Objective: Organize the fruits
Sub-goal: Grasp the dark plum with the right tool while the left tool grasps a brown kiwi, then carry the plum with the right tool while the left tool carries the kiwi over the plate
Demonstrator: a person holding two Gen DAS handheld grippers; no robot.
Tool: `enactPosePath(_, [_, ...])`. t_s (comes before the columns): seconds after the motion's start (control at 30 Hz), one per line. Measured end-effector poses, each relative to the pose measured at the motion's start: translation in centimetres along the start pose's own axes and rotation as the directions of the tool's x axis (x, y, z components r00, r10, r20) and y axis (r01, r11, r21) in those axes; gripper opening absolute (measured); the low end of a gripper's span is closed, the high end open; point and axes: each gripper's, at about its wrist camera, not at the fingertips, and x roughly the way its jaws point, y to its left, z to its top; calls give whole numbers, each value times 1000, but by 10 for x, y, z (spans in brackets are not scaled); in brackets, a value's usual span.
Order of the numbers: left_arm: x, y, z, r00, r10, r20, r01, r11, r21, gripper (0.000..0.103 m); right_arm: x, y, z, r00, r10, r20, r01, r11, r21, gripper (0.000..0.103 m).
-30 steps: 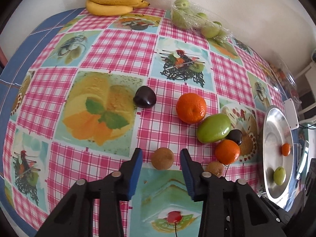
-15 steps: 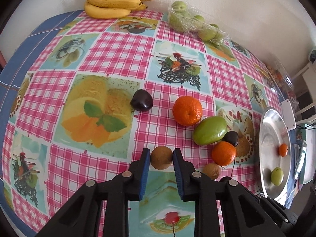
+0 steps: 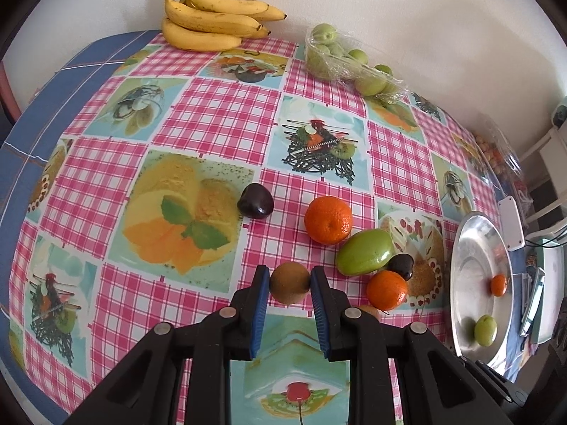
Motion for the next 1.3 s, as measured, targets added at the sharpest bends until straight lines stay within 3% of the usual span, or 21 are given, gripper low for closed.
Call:
enactPosePath(0.23, [-4, -12, -1, 1000, 1, 19, -2, 1000, 8, 26, -11, -16, 3, 1000, -3, 28, 2, 1000, 28, 28])
enactPosePath(0.63, [-9, -66, -12, 999, -35, 30, 32, 995, 96, 26, -31, -67, 7, 997, -40, 64, 32, 992, 121, 28])
enactPosePath(1.3, [2, -167, -52, 995, -100, -14, 99, 943, 318, 26, -58, -152, 1, 983, -148, 110, 114, 957, 267, 28])
